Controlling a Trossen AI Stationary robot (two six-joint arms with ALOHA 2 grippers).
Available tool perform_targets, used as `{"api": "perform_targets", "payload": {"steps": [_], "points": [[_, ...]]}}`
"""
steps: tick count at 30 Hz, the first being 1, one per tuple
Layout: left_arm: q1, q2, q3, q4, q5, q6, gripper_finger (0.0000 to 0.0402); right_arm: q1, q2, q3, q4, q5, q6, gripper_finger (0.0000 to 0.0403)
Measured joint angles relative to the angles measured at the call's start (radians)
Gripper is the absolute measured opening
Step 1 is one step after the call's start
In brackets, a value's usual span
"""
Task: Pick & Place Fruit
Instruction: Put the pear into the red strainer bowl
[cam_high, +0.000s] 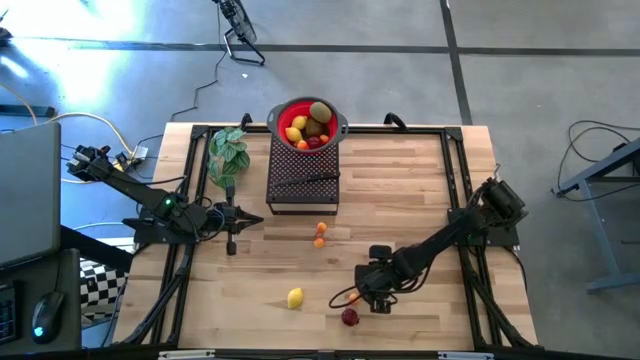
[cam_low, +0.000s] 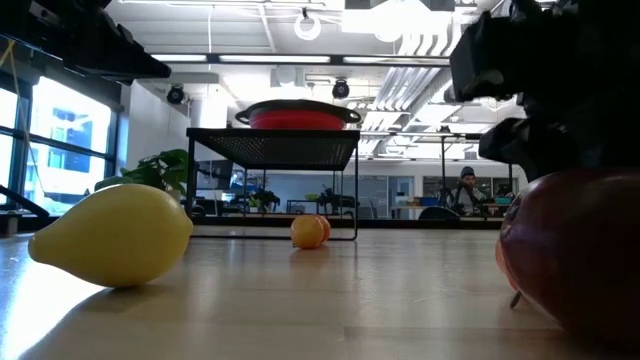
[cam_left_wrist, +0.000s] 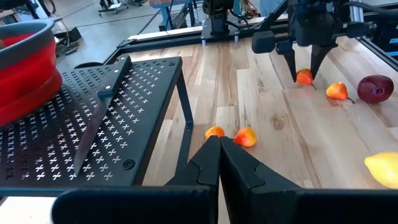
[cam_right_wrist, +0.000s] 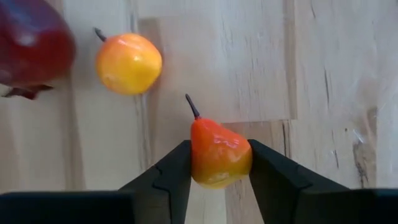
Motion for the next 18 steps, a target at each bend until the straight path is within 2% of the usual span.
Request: {"api": "perform_targets", "payload": {"steps": [7, 13, 18], "points": [[0.000, 0.000, 0.000, 0.000, 0.000, 0.000, 0.0003, -0.004, -0.079, 0.000, -0.010, 0.037, -0.021, 0.0130], [0.000, 0.000, 0.000, 0.000, 0.000, 0.000, 0.0003, -0.043, -0.175, 0.000, -0.005, 0.133, -0.036, 0.0135], [0.000, 0.000, 0.000, 0.000, 0.000, 0.002, 0.0003, -0.101, -0.258, 0.000, 0.031, 0.234, -0.122, 0.0131]]}}
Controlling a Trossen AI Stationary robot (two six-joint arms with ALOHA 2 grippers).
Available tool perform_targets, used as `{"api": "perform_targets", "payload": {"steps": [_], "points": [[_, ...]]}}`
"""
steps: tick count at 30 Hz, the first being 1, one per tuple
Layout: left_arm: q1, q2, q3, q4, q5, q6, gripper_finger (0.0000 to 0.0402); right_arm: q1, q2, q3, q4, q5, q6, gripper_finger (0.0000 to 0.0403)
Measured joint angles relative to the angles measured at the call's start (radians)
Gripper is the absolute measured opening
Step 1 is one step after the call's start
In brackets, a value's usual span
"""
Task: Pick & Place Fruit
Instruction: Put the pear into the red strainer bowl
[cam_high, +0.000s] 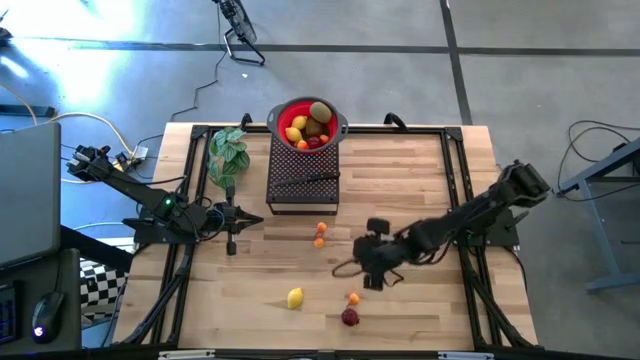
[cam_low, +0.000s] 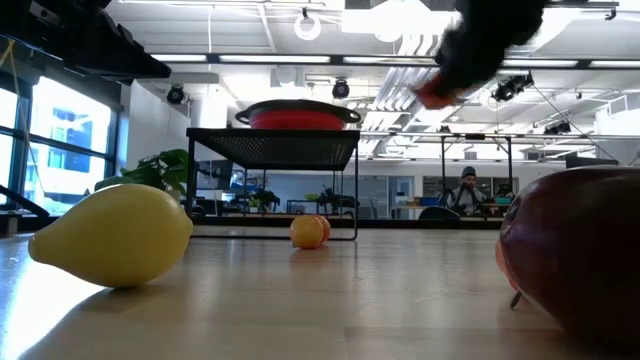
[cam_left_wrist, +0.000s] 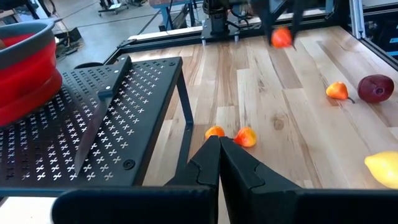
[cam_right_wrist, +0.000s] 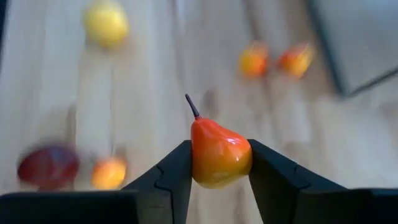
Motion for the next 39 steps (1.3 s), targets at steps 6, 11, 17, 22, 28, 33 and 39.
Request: {"api": "perform_targets", "payload": {"steps": [6, 11, 17, 22, 28, 33, 39], "points": [[0.000, 0.000, 0.000, 0.000, 0.000, 0.002, 0.0003, -0.093, -0.089, 0.000, 0.128, 0.070, -0.148, 0.0133], [0.000, 0.000, 0.000, 0.000, 0.000, 0.002, 0.0003, -0.175, -0.137, 0.000, 0.270, 0.089, -0.310, 0.0131], [0.000, 0.000, 0.000, 0.000, 0.000, 0.002, 0.0003, -0.278, -0.140, 0.000, 0.449, 0.090, -0.499, 0.0133], [0.000, 0.000, 0.000, 0.000, 0.000, -0.001, 0.0003, -0.382, -0.140, 0.000, 0.541, 0.089, -0.580, 0.0134], [0.000, 0.000, 0.000, 0.001, 0.000, -0.001, 0.0003, -0.520, -0.140, 0.000, 0.647, -0.018, -0.645, 0.0134], [0.000, 0.000, 0.000, 0.001, 0.000, -0.001, 0.0003, -0.636, -0.140, 0.000, 0.697, -0.124, -0.646, 0.0135], [0.000, 0.000, 0.000, 0.001, -0.001, -0.001, 0.0003, -0.745, -0.139, 0.000, 0.722, -0.227, -0.645, 0.0135]]}}
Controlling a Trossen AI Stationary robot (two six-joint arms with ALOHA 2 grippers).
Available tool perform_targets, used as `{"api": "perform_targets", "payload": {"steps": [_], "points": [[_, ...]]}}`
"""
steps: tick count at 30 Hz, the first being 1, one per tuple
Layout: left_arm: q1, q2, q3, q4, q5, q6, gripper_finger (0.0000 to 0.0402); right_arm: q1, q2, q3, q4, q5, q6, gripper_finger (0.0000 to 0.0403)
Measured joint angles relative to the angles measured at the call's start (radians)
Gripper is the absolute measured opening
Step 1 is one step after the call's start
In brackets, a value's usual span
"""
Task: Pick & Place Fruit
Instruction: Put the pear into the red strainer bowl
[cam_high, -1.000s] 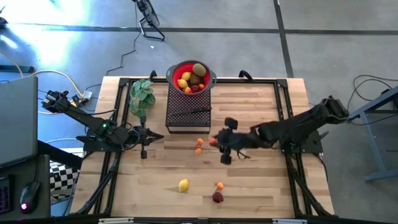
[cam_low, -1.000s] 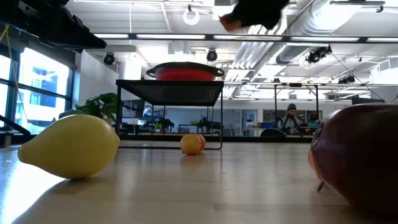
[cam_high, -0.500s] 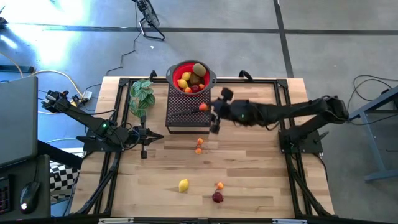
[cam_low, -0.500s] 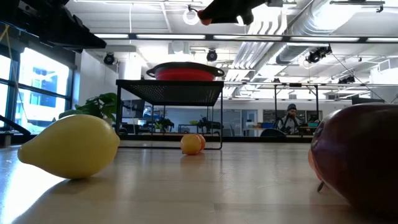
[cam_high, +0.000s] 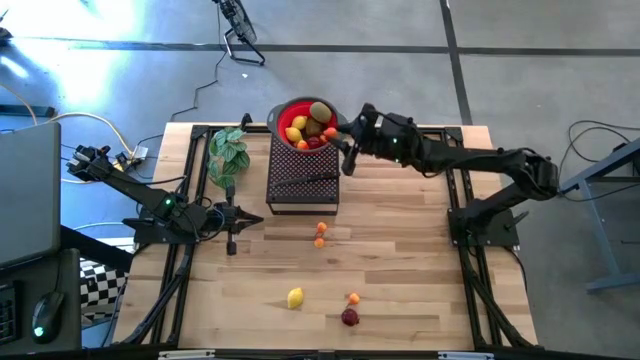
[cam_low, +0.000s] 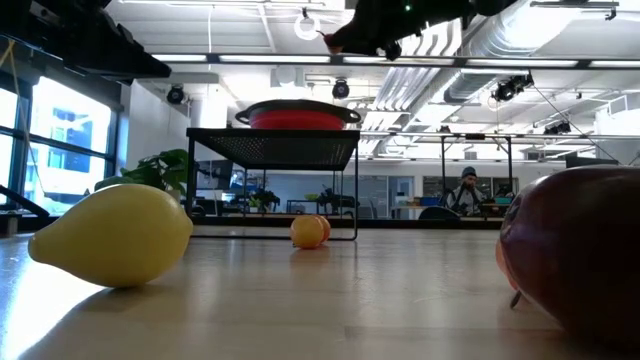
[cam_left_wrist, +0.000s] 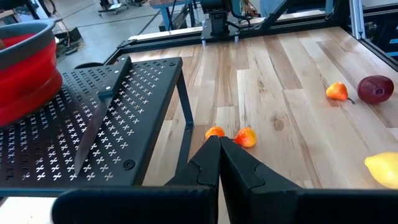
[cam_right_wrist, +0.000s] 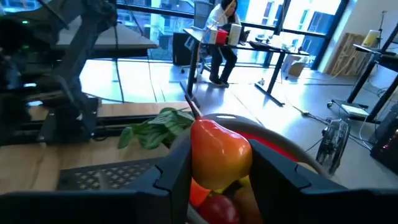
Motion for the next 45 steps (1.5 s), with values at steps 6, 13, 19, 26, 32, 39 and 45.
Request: {"api": "perform_targets", "payload": {"steps": [6, 13, 19, 26, 32, 39, 45], "points": [[0.000, 0.000, 0.000, 0.004, -0.009, 0.002, 0.0003, -0.069, 0.055, 0.000, 0.091, -0.068, -0.003, 0.0135], [0.000, 0.000, 0.000, 0.006, -0.009, 0.003, 0.0003, -0.106, 0.164, 0.000, 0.229, -0.055, -0.043, 0.0135], [0.000, 0.000, 0.000, 0.006, -0.009, 0.003, 0.0003, -0.143, 0.198, 0.002, 0.214, -0.044, -0.045, 0.0135], [0.000, 0.000, 0.000, 0.006, -0.031, 0.003, 0.0003, -0.167, 0.199, 0.002, 0.174, -0.047, -0.047, 0.0135], [0.000, 0.000, 0.000, 0.006, -0.032, 0.003, 0.0003, -0.164, 0.199, 0.003, 0.173, -0.061, -0.049, 0.0135], [0.000, 0.000, 0.000, 0.006, -0.032, 0.003, 0.0003, -0.164, 0.199, 0.003, 0.173, -0.059, -0.049, 0.0135], [0.000, 0.000, 0.000, 0.006, -0.032, 0.003, 0.0003, -0.164, 0.199, 0.003, 0.165, -0.059, -0.050, 0.0135]]}}
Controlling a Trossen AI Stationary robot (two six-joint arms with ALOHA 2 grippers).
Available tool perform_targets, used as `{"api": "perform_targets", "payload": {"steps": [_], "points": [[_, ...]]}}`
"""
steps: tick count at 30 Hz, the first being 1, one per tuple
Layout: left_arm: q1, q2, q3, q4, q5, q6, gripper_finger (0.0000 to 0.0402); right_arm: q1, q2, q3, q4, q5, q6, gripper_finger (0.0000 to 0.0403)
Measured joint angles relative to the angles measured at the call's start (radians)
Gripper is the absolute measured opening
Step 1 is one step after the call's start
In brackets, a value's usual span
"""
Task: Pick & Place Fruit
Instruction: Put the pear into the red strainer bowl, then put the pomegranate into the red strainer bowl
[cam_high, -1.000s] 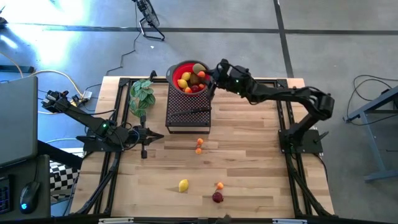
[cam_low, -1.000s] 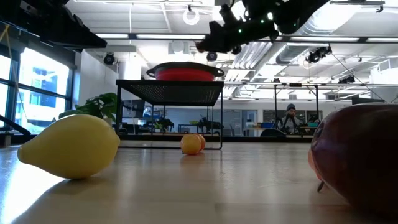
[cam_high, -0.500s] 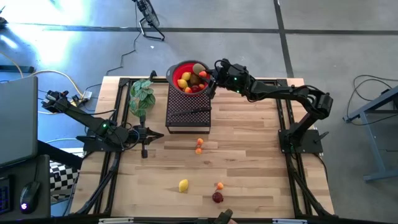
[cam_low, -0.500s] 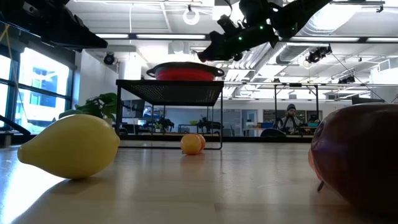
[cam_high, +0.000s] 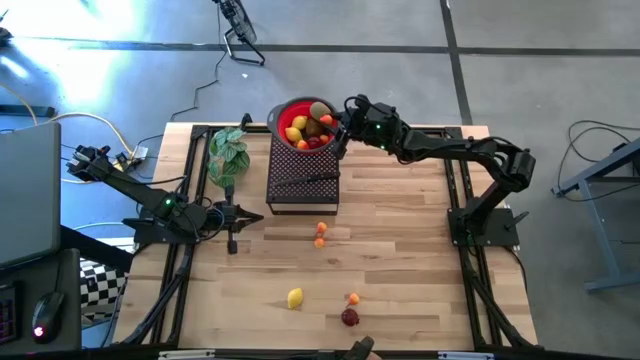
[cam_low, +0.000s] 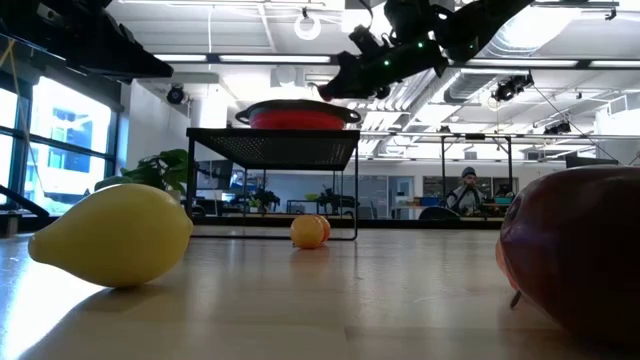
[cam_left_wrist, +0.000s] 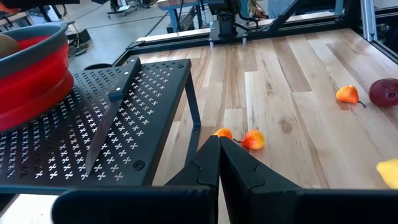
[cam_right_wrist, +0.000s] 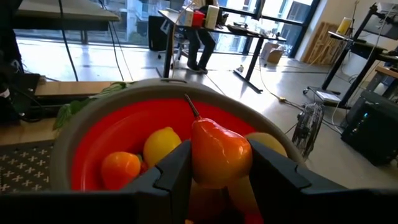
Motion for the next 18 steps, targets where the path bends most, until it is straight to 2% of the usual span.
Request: {"api": "perform_targets", "payload": {"steps": [9, 18], "points": [[0.000, 0.000, 0.000, 0.000, -0.001, 0.000, 0.0003, 0.000, -0.001, 0.000, -0.058, 0.000, -0.026, 0.0146], [0.000, 0.000, 0.000, 0.000, -0.003, 0.000, 0.0003, 0.000, -0.001, 0.000, -0.057, 0.010, -0.026, 0.0249]]}}
